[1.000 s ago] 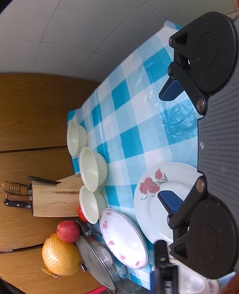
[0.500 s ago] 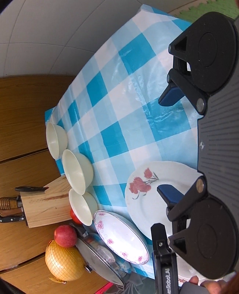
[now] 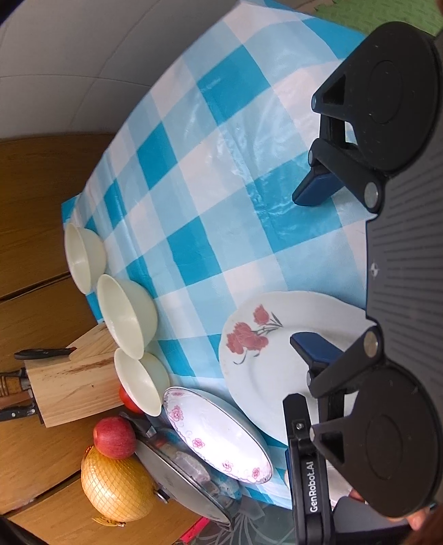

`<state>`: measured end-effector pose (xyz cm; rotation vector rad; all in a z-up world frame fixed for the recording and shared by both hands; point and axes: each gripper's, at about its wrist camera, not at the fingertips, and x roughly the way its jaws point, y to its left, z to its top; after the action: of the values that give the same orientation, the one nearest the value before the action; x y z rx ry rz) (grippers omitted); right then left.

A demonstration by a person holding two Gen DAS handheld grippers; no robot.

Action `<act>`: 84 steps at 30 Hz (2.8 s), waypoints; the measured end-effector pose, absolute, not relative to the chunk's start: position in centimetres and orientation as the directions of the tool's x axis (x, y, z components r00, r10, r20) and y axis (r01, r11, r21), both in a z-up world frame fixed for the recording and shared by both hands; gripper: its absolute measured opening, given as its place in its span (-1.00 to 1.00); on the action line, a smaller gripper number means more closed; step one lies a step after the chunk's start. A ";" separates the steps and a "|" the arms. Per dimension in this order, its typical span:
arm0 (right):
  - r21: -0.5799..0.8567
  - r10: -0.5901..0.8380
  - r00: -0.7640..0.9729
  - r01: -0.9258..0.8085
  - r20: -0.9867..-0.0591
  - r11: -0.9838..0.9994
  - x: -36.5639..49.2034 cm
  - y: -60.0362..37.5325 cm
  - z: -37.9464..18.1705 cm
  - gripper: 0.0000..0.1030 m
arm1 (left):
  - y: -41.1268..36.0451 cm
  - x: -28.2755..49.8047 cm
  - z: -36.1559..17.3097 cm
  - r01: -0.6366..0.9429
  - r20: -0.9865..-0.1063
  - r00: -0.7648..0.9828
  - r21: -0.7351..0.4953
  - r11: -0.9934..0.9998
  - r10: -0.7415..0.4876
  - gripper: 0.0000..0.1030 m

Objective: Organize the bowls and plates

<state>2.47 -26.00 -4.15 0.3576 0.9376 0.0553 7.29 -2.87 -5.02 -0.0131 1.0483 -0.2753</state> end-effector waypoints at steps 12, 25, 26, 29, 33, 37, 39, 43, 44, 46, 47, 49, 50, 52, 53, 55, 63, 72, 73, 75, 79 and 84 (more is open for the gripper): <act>0.415 0.293 0.588 0.081 -0.754 0.906 2.8 -26.5 -4.3 -0.04 | -4.5 7.3 -5.3 0.271 -0.853 0.441 -0.172 0.947 -0.281 0.98; 0.378 0.243 0.611 0.100 -0.753 0.921 2.3 -27.5 -3.8 -0.46 | -6.1 7.1 -4.9 0.286 -0.842 0.413 -0.243 0.927 -0.348 0.86; 0.362 0.229 0.621 0.096 -0.750 0.927 2.1 -27.4 -3.6 -0.46 | -6.2 7.1 -4.8 0.286 -0.841 0.412 -0.246 0.926 -0.351 0.84; 0.336 0.210 0.634 0.083 -0.744 0.938 2.0 -27.3 -3.4 -0.46 | -6.6 6.8 -4.8 0.291 -0.841 0.417 -0.236 0.927 -0.345 0.83; 0.325 0.203 0.638 0.079 -0.743 0.942 1.9 -27.5 -3.3 -0.46 | -7.3 6.3 -4.8 0.309 -0.842 0.433 -0.196 0.930 -0.322 0.83; 0.293 0.178 0.625 0.084 -0.760 0.952 2.1 -27.3 -3.8 -0.46 | -7.6 6.3 -4.7 0.317 -0.839 0.433 -0.200 0.927 -0.329 0.83; 0.278 0.168 0.620 0.083 -0.766 0.957 2.2 -27.1 -3.8 -0.46 | -7.7 6.2 -4.8 0.319 -0.842 0.434 -0.189 0.929 -0.321 0.82; 0.280 0.153 0.626 0.109 -0.765 0.954 2.3 -27.2 -3.8 -0.43 | -7.6 5.9 -4.8 0.329 -0.841 0.442 -0.170 0.929 -0.311 0.79; 0.269 0.139 0.640 0.111 -0.756 0.957 2.2 -27.2 -3.5 -0.42 | -7.7 5.7 -4.5 0.336 -0.834 0.464 -0.144 0.931 -0.297 0.81; 0.234 0.097 0.670 0.117 -0.736 0.965 2.0 -27.0 -2.9 -0.39 | -7.9 5.1 -3.9 0.348 -0.813 0.525 -0.064 0.935 -0.252 0.89; 0.227 0.090 0.680 0.114 -0.728 0.967 1.9 -26.9 -2.7 -0.39 | -8.0 4.9 -3.6 0.350 -0.801 0.552 -0.030 0.936 -0.232 0.93; 0.223 0.092 0.684 0.106 -0.724 0.969 1.9 -26.6 -2.6 -0.39 | -8.1 4.6 -3.3 0.351 -0.789 0.575 0.001 0.936 -0.215 0.93; 0.221 0.094 0.681 0.102 -0.726 0.970 2.0 -26.4 -2.6 -0.39 | -7.9 4.5 -3.2 0.350 -0.787 0.579 0.003 0.937 -0.213 0.93; 0.221 0.104 0.676 0.089 -0.730 0.971 2.1 -25.9 -2.7 -0.39 | -7.7 4.5 -3.2 0.344 -0.789 0.579 0.007 0.939 -0.206 0.93; 0.219 0.108 0.674 0.082 -0.731 0.972 2.1 -25.7 -2.7 -0.39 | -7.6 4.4 -3.2 0.340 -0.789 0.581 0.012 0.940 -0.200 0.93; 0.214 0.109 0.674 0.075 -0.731 0.974 2.1 -25.3 -2.6 -0.38 | -7.3 4.3 -3.2 0.327 -0.786 0.591 0.031 0.945 -0.179 0.93; 0.223 0.125 0.668 0.063 -0.733 0.973 2.3 -24.1 -2.8 -0.27 | -5.3 4.2 -2.7 0.276 -0.780 0.607 0.026 0.961 -0.154 0.96; 0.224 0.163 0.661 0.009 -0.732 0.974 2.6 -21.7 -2.8 -0.26 | -3.2 3.7 -2.3 0.232 -0.776 0.619 0.028 0.972 -0.125 0.97; 0.225 0.167 0.660 0.003 -0.733 0.974 2.6 -21.4 -2.8 -0.26 | -2.9 3.7 -2.3 0.226 -0.776 0.619 0.027 0.974 -0.122 0.97; 0.224 0.174 0.657 -0.008 -0.733 0.975 2.6 -20.8 -2.8 -0.26 | -2.3 3.7 -2.2 0.213 -0.775 0.621 0.025 0.977 -0.116 0.98; 0.229 0.196 0.653 -0.035 -0.732 0.973 2.6 -19.7 -2.8 -0.25 | -0.5 3.6 -1.8 0.177 -0.777 0.620 0.002 0.984 -0.110 0.98; 0.231 0.226 0.645 -0.077 -0.731 0.970 2.8 -17.9 -2.9 -0.25 | 2.3 3.6 -1.8 0.105 -0.782 0.619 -0.017 0.994 -0.079 0.99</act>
<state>2.83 -17.95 -2.85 0.1859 0.8543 0.1733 3.58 2.29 -1.80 0.0318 0.8976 -0.1058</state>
